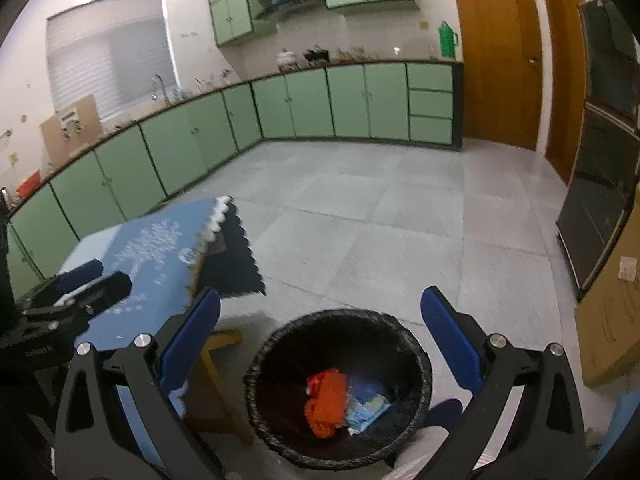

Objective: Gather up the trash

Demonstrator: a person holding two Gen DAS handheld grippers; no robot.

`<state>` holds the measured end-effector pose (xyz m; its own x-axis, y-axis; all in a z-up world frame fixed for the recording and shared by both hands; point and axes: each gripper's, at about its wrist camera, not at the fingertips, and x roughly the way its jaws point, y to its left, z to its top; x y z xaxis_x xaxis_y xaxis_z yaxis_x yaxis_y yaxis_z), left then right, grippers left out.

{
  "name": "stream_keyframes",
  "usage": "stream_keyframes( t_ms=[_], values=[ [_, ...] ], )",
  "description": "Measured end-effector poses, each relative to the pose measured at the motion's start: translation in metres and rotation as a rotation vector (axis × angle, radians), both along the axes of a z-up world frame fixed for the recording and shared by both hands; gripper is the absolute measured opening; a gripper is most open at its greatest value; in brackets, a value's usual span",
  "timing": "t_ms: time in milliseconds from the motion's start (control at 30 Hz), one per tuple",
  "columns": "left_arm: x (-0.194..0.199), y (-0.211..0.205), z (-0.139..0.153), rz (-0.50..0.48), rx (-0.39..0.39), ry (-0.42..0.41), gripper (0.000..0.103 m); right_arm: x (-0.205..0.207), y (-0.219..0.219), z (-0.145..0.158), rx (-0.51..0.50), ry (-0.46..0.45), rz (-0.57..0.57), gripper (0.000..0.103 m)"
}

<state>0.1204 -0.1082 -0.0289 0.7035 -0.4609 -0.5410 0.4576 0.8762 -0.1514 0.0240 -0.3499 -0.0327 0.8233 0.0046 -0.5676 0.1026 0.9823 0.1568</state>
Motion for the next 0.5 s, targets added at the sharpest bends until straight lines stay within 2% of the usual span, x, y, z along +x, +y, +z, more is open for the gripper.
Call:
stream_keyframes(
  t_ms=[167, 500],
  values=[
    [-0.021, 0.015, 0.018, 0.021, -0.004, -0.031, 0.097, -0.014, 0.01, 0.024, 0.02, -0.046, 0.041, 0.098],
    [-0.046, 0.028, 0.039, 0.053, -0.011, -0.062, 0.097, -0.038, 0.04, 0.05, -0.035, -0.097, 0.102, 0.098]
  ],
)
